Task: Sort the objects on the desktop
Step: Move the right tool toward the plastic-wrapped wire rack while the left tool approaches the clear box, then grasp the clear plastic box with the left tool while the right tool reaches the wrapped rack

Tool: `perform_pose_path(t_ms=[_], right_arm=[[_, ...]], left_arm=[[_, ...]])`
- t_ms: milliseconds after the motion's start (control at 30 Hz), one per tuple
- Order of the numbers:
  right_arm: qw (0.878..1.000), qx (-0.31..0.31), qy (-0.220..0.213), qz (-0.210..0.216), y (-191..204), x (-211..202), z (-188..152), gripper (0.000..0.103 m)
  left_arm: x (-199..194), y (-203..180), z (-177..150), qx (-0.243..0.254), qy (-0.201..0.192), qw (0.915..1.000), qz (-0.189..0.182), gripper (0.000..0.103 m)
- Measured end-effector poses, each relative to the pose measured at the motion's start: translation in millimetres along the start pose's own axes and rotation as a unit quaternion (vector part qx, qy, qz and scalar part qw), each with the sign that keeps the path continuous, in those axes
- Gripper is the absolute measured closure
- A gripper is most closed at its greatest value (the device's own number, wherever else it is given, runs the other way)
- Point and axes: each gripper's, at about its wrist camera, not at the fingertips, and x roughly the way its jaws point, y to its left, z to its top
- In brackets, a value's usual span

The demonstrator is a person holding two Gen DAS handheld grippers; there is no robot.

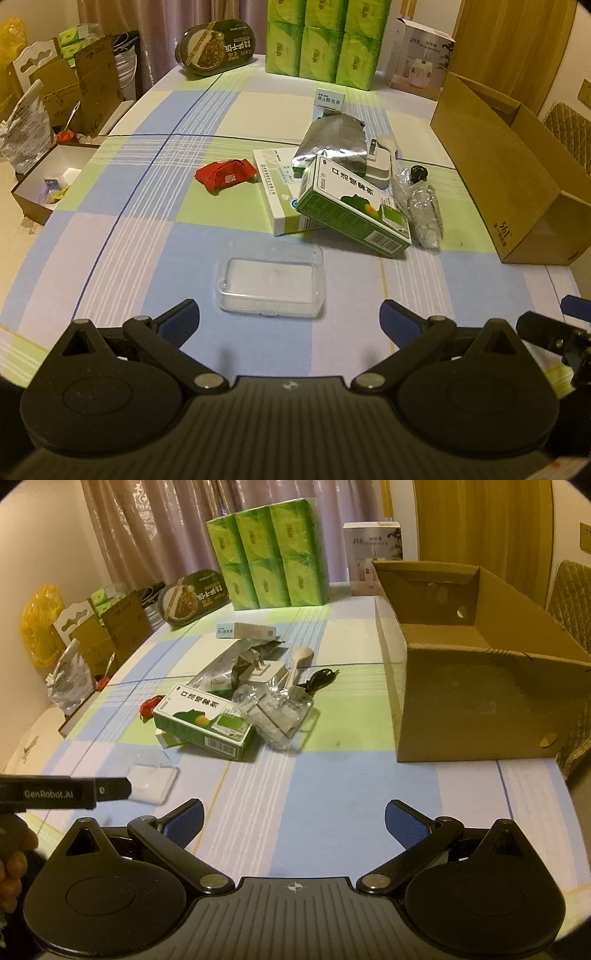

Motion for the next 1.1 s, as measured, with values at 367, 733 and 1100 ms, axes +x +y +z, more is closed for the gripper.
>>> perform_pose_path(t_ms=[367,733,1100], right_arm=[[1.000,0.001,0.001,0.002,5.1,19.2,10.6,0.002],[1.000,0.008,0.001,-0.003,6.8,39.9,17.6,0.002],[0.999,0.042,0.012,0.017,6.4,69.5,31.8,0.002]], left_arm=[[26.6,6.4,9.0,0.014,0.007,0.9999,0.005,0.001],[56.0,8.9,10.3,0.032,0.018,0.9993,-0.007,0.006],[73.1,9.2,14.5,0.037,0.022,0.9990,-0.013,0.019]])
